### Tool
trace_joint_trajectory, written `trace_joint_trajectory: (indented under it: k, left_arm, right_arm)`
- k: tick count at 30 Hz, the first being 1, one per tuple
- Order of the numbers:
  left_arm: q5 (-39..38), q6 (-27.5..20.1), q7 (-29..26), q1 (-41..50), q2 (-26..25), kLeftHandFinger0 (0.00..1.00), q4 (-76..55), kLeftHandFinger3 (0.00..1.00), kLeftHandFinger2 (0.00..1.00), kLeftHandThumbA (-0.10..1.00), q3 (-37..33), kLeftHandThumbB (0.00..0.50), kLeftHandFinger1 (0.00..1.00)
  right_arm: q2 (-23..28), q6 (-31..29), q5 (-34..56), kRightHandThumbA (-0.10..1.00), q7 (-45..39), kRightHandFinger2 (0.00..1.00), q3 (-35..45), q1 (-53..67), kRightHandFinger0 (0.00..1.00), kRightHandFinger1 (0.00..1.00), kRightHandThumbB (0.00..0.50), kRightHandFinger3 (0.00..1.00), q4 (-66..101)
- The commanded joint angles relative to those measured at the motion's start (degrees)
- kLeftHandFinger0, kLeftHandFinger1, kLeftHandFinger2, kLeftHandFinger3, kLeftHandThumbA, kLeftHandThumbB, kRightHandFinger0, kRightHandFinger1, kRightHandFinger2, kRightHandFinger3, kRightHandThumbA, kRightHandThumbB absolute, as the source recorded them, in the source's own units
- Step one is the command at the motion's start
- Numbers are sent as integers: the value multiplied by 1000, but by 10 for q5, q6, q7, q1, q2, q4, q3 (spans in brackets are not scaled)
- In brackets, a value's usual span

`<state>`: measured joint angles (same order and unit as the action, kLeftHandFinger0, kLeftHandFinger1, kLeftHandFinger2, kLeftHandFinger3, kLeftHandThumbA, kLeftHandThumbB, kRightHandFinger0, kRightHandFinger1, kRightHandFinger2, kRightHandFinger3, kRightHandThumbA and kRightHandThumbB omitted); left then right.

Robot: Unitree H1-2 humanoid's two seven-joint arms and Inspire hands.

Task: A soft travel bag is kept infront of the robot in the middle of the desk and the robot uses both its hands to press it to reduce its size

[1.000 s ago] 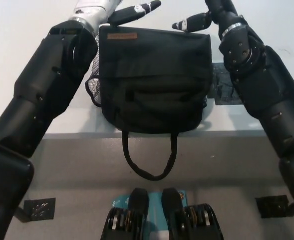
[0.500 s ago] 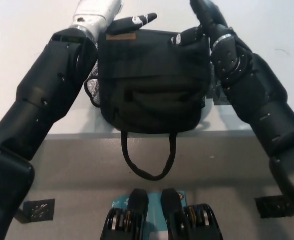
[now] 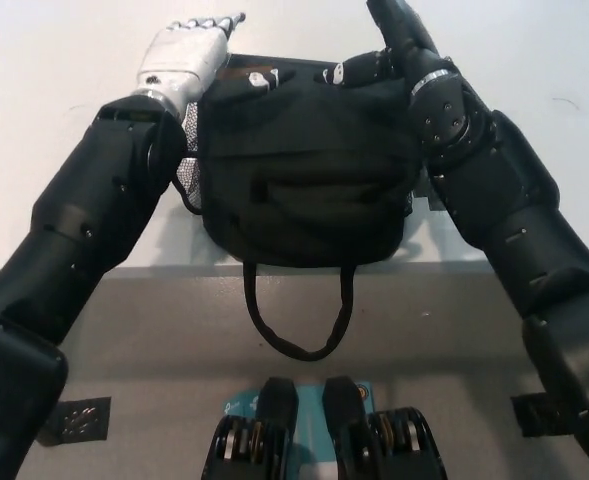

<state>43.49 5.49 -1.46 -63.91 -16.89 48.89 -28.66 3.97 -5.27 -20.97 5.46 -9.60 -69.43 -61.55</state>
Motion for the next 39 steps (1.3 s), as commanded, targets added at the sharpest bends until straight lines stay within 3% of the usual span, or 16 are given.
trace_joint_trajectory:
  k: [1, 3, 5, 10, 20, 23, 29, 32, 39]
  left_arm:
    - [10, 9, -15, -23, 1, 1000, 10, 1000, 1000, 1000, 0, 91, 1000]
    - [12, 8, -22, -18, 6, 1000, 22, 1000, 1000, 1000, -4, 89, 1000]
    - [8, 2, -19, -18, 7, 1000, 34, 1000, 1000, 1000, -4, 93, 1000]
    - [23, 5, -19, -27, 20, 1000, 78, 1000, 1000, 1000, -27, 86, 1000]
    - [22, -5, -35, -46, 38, 1000, 129, 1000, 1000, 1000, -43, 74, 1000]
    - [19, -10, -42, -51, 42, 1000, 152, 1000, 1000, 1000, -47, 75, 1000]
    - [22, -16, -50, -57, 45, 1000, 176, 1000, 1000, 1000, -61, 73, 1000]
    - [25, -16, -53, -59, 47, 1000, 190, 1000, 1000, 1000, -69, 82, 1000]
    - [16, -21, -57, -46, 61, 1000, 207, 1000, 1000, 1000, -68, 99, 1000]
  right_arm:
    - [-8, -6, 29, 1000, -5, 1000, 13, -37, 1000, 1000, 309, 1000, 15]
    - [-9, -8, 30, 1000, -3, 1000, 13, -27, 1000, 1000, 279, 1000, 14]
    - [-11, -11, 38, 1000, -3, 1000, 19, -18, 1000, 1000, 313, 1000, 8]
    - [-6, -38, 20, 1000, 7, 1000, 0, 17, 1000, 1000, 216, 1000, -16]
    - [9, -37, -14, 1000, 11, 1000, -63, 48, 1000, 1000, 236, 1000, -104]
    - [19, -22, -47, 1000, 11, 1000, -106, 54, 1000, 1000, 262, 1000, -124]
    - [40, -15, -133, 1000, 10, 1000, -236, 60, 1000, 1000, 258, 1000, -152]
    - [46, 1, -201, 1000, 17, 1000, -331, 60, 1000, 1000, 292, 1000, -168]
    - [46, 9, -220, 1000, 24, 1000, -415, 59, 1000, 1000, 315, 1000, -175]
